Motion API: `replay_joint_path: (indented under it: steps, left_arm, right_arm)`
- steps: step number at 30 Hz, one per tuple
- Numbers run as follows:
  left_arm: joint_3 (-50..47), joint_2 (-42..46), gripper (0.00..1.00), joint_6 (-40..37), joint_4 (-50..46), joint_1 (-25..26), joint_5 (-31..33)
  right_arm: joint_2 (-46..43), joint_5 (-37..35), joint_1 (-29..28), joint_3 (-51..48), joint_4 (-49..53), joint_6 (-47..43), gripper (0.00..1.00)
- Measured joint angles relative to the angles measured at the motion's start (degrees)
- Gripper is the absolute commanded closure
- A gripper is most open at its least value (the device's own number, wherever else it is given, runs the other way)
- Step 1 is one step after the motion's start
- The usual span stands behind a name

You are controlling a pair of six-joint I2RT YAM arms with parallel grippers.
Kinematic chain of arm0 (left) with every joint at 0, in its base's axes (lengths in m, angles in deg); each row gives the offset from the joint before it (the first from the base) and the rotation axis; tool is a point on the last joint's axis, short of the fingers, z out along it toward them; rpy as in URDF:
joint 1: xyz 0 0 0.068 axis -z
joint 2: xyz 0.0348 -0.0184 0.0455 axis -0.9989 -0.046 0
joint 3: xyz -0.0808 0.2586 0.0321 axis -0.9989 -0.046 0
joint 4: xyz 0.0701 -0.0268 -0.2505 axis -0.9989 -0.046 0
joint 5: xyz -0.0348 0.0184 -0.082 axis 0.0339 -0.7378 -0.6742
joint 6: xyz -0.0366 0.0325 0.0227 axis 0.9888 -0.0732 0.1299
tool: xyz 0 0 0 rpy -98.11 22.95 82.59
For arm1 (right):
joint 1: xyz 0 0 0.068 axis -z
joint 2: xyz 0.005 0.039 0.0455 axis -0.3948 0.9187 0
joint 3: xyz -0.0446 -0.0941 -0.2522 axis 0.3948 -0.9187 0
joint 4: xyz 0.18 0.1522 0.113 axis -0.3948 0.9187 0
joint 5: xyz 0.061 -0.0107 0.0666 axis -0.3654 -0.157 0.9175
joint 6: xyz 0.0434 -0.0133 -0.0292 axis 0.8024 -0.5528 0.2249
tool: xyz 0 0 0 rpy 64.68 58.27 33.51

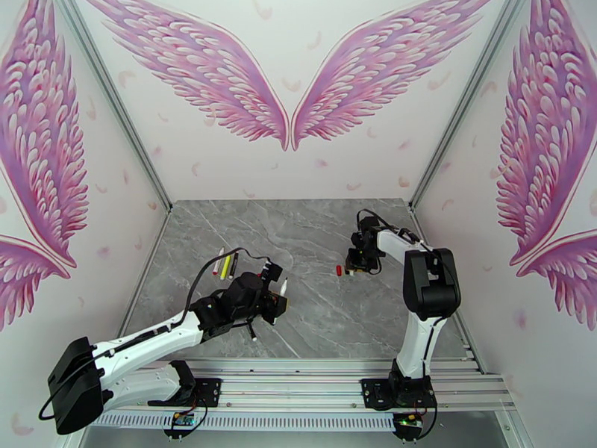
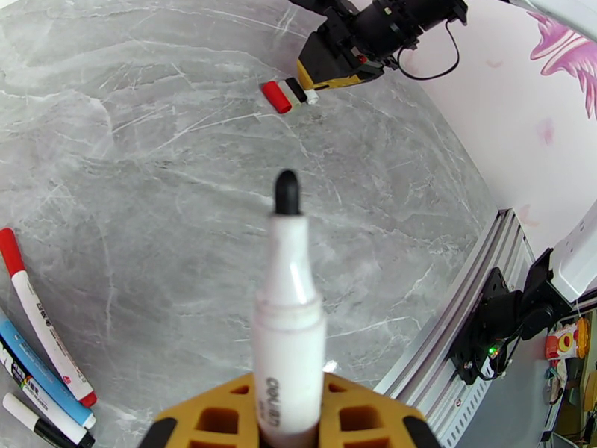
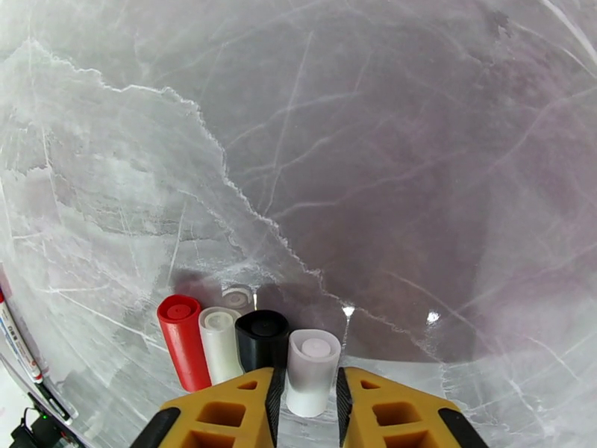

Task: Open the pen caps

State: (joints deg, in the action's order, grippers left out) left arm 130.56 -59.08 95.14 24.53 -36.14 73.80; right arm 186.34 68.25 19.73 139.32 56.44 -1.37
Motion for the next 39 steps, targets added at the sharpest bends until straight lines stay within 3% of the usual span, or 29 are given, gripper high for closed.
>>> replay_joint_path:
  steps: [9, 18, 30, 39]
  left_arm:
    - [3.3, -0.5, 0.96, 1.5, -5.2, -1.5, 5.2]
    - [9.5, -9.0, 0.96, -2.6, -10.6, -11.3, 8.3]
    - [21.9, -27.4, 0.97, -12.1, -16.8, -19.8, 20.2]
    - [26.3, -35.6, 0.96, -16.7, -17.7, -25.2, 24.7]
  right_arm:
    - [-10.4, 0.0, -0.2, -6.2, -3.5, 3.2, 0.55]
    - [-31.6, 2.9, -4.1, -22.5, -11.1, 8.2, 0.38]
    - [-52.4, 9.1, -15.3, -32.5, -18.5, 13.4, 0.01]
    - [-57.5, 9.9, -23.9, -34.3, -23.2, 16.3, 0.01]
